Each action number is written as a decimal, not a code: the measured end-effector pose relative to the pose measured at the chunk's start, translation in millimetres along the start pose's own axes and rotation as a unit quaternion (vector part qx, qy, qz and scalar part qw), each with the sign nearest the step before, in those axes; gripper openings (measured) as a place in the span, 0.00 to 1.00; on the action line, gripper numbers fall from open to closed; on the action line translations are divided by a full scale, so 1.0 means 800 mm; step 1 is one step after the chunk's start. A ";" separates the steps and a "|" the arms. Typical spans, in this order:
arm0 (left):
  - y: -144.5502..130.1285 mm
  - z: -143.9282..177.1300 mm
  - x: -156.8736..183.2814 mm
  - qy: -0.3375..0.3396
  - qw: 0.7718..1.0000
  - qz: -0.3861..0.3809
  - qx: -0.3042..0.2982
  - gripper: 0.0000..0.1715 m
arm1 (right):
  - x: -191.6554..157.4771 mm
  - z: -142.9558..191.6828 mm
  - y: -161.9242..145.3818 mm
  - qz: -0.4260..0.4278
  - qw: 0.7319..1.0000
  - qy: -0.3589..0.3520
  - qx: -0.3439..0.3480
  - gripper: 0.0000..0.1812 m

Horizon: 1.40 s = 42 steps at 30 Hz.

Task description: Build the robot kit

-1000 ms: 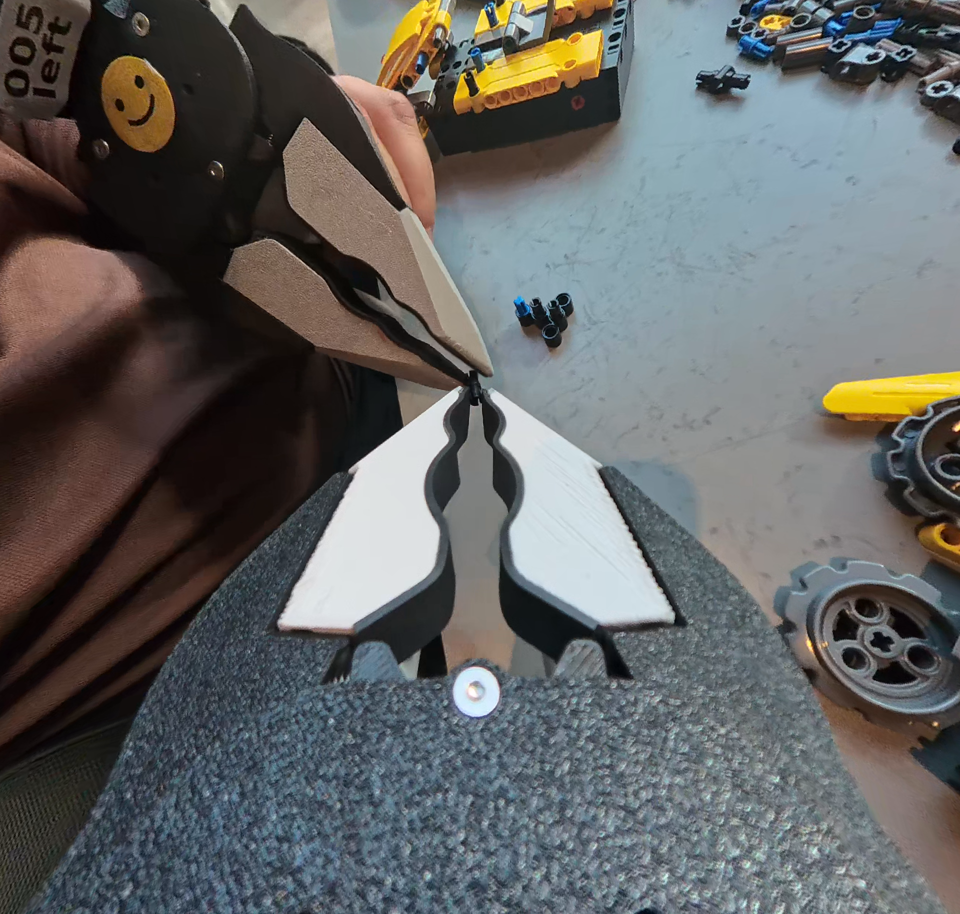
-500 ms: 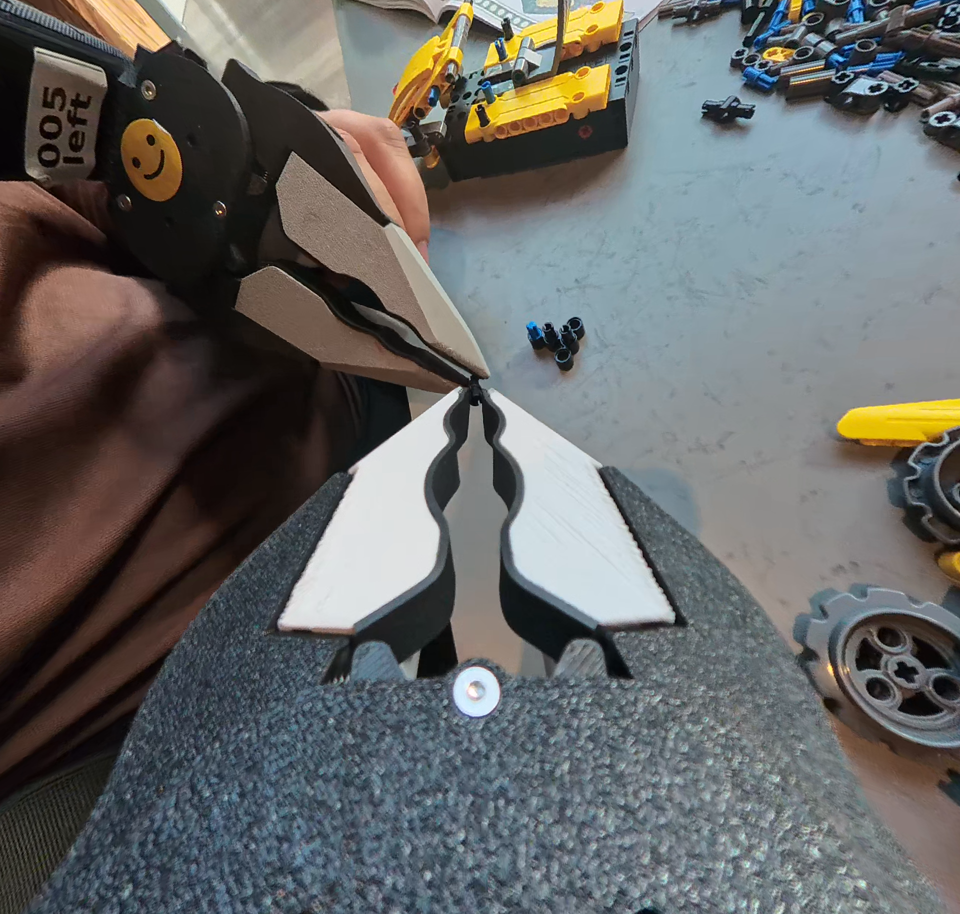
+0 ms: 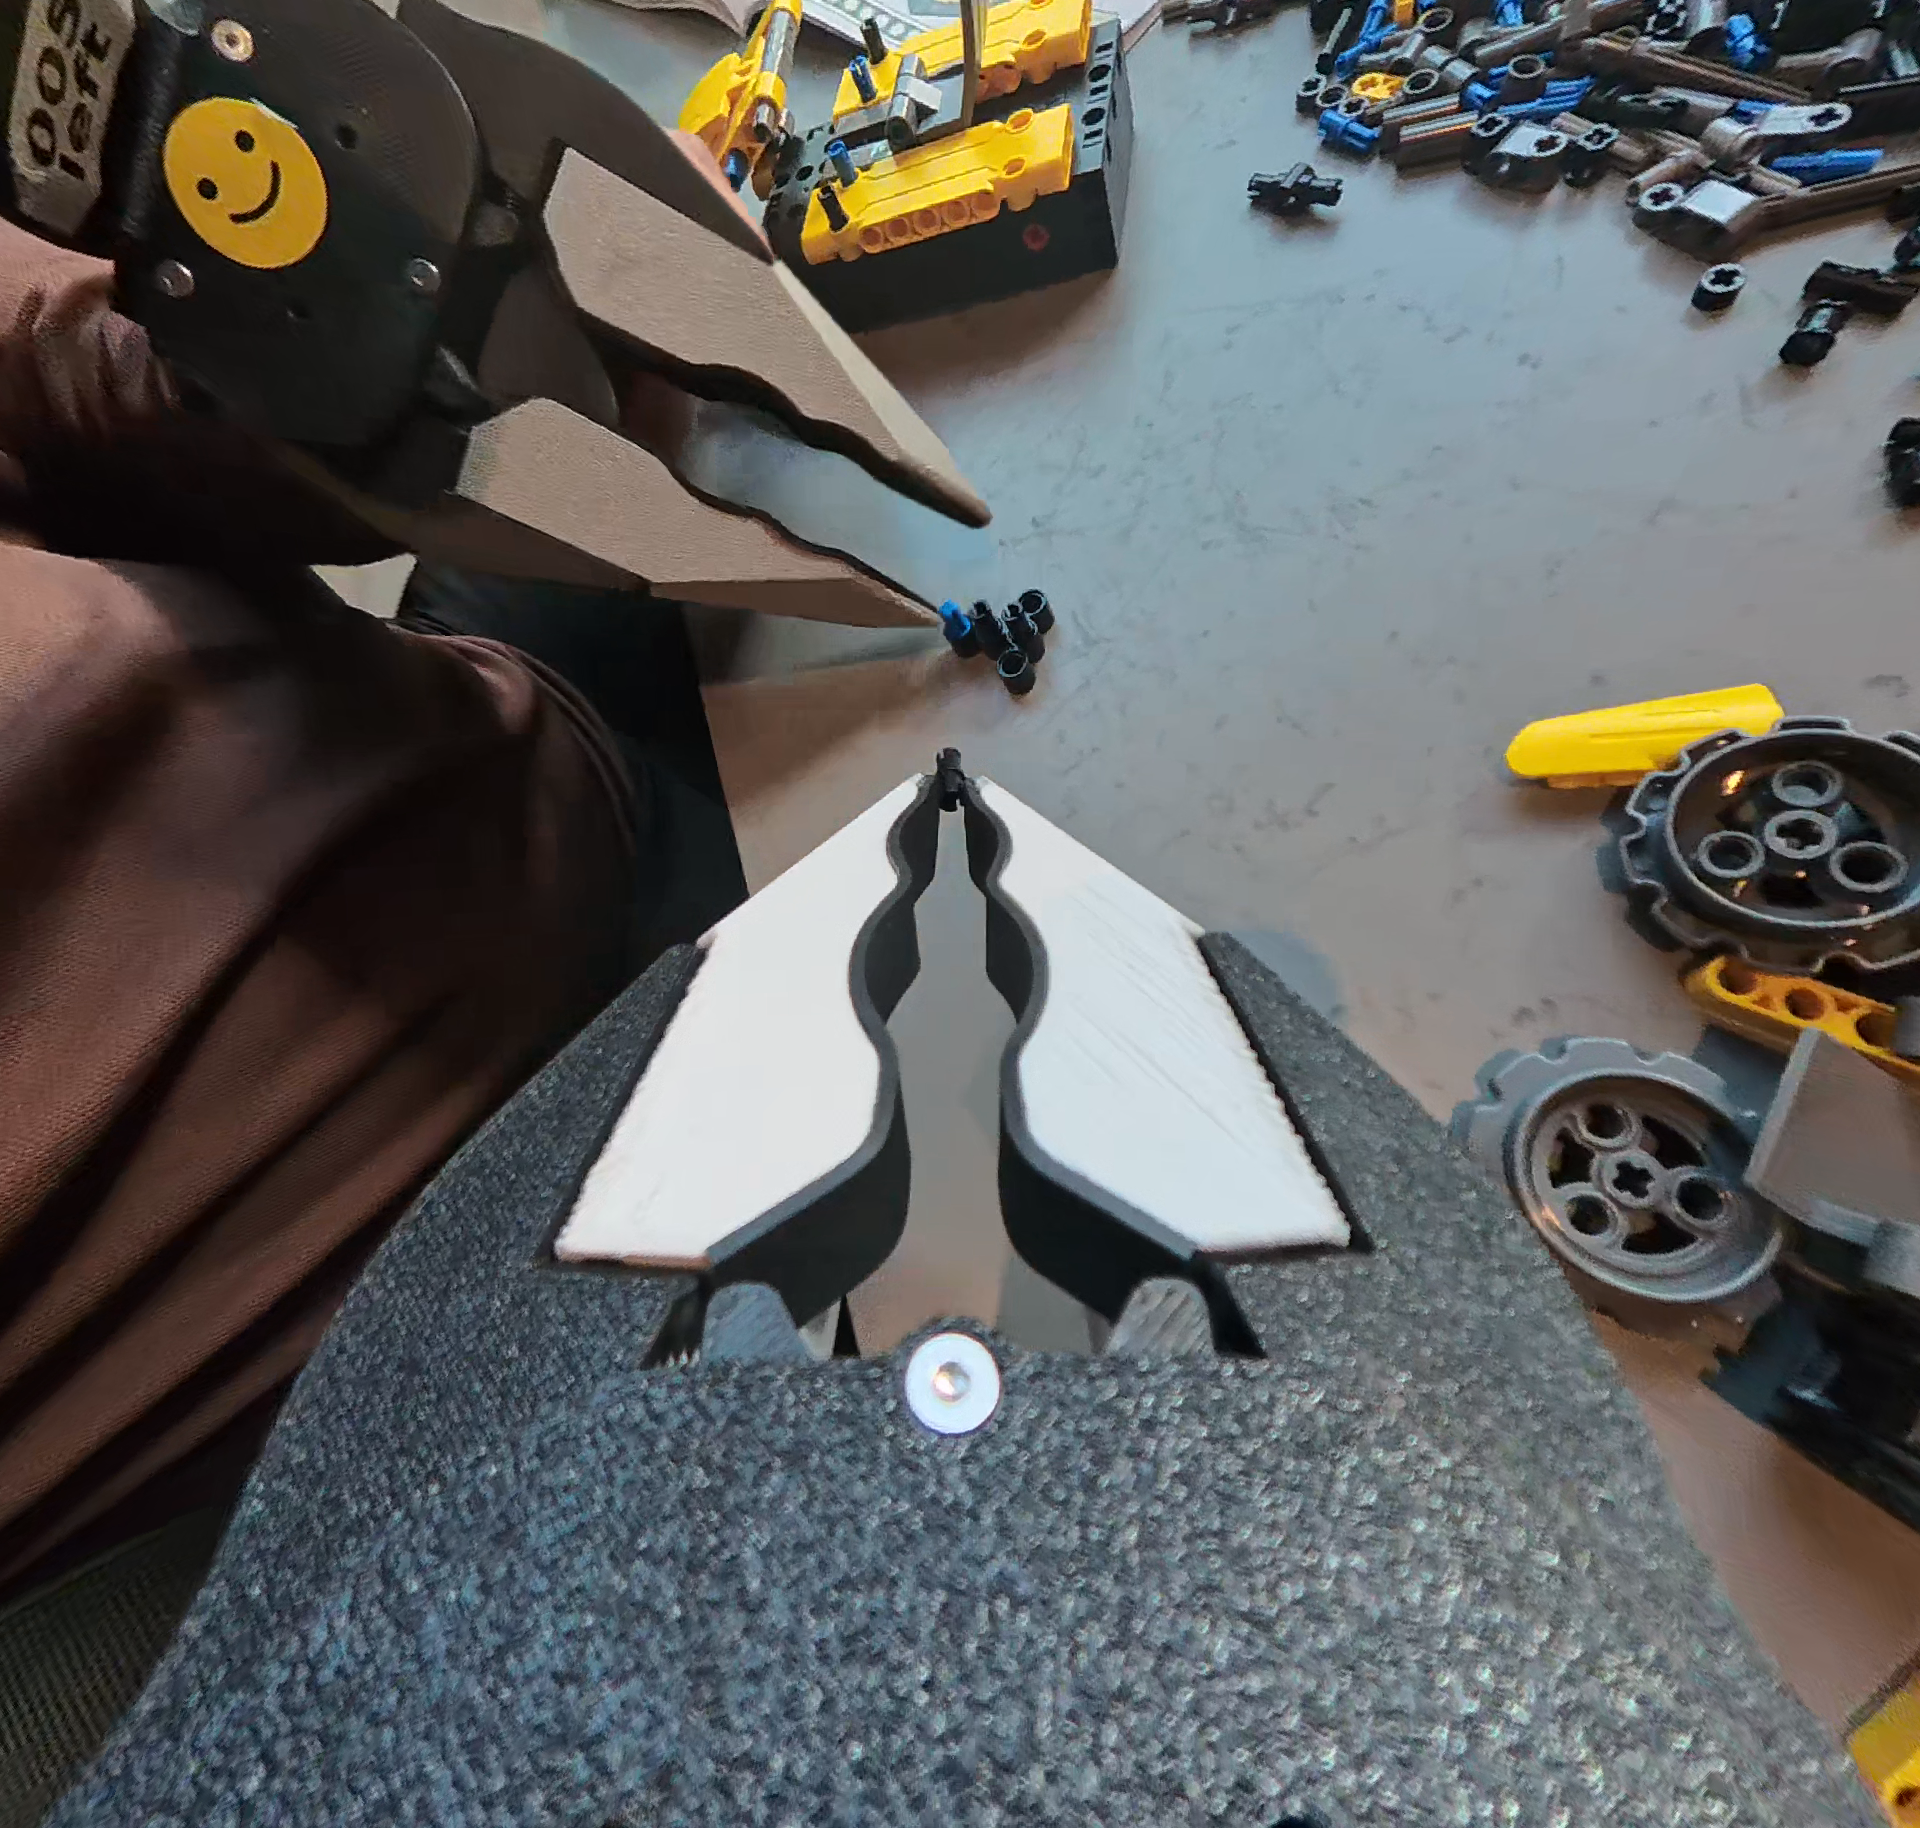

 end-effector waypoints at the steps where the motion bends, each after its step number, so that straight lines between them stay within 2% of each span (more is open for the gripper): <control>1: 0.000 -0.004 0.000 0.003 1.000 -0.004 -0.014 0.13 | 0.000 0.000 0.001 0.004 1.000 0.000 0.003 0.01; 4: 0.003 -0.007 0.004 0.004 0.999 0.003 -0.032 0.14 | -0.002 0.000 0.000 0.011 1.000 0.002 0.009 0.01; 9: 0.007 0.000 0.013 -0.004 0.999 0.019 -0.029 0.15 | -0.002 0.005 -0.005 0.021 1.000 0.000 0.017 0.01; 13: 0.012 -0.017 0.001 0.037 0.998 0.000 -0.047 0.13 | -0.002 0.012 -0.008 0.024 0.999 0.000 0.036 0.01; 16: 0.029 -0.026 -0.018 0.084 0.994 -0.043 -0.045 0.11 | -0.004 0.020 -0.008 0.029 0.998 -0.002 0.055 0.01; 19: 0.055 -0.042 -0.028 0.078 0.996 -0.041 -0.030 0.10 | -0.006 0.026 -0.009 0.029 0.997 -0.004 0.069 0.01; 22: 0.067 -0.052 -0.036 0.086 0.994 -0.042 -0.047 0.09 | -0.005 0.032 -0.012 0.026 0.997 -0.011 0.072 0.00; 25: 0.063 -0.034 -0.030 0.056 0.997 -0.021 -0.040 0.08 | -0.003 0.037 -0.018 0.025 0.997 -0.026 0.063 0.00; 27: 0.054 -0.015 -0.015 0.008 0.999 0.003 -0.043 0.10 | -0.002 0.040 -0.021 0.028 0.997 -0.034 0.055 0.01; 30: 0.048 0.015 0.025 -0.072 0.997 -0.040 0.000 0.08 | -0.003 0.039 -0.017 0.022 0.997 -0.016 0.066 0.01; 33: 0.042 0.020 0.049 -0.071 0.986 -0.142 0.044 0.06 | -0.005 0.033 -0.006 0.011 0.997 0.018 0.074 0.00; 35: 0.037 0.016 0.058 -0.065 0.980 -0.178 0.056 0.07 | -0.006 0.026 0.001 0.007 0.997 0.032 0.064 0.01; 39: 0.030 0.011 0.062 -0.054 0.977 -0.191 0.074 0.06 | -0.012 0.014 0.011 0.010 0.999 0.036 0.031 0.01; 42: 0.028 0.011 0.052 -0.032 0.981 -0.167 0.090 0.05 | -0.014 0.011 0.016 0.003 0.999 0.043 0.026 0.01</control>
Point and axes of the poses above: each gripper's, where its closed fingertips meet, z back along the fingers, y out of its top, x = y × z across the jaws, the point moved 7 cm from there along z, back along the fingers, and after that the axes turned 15 degrees about z, right-handed, at the moved point
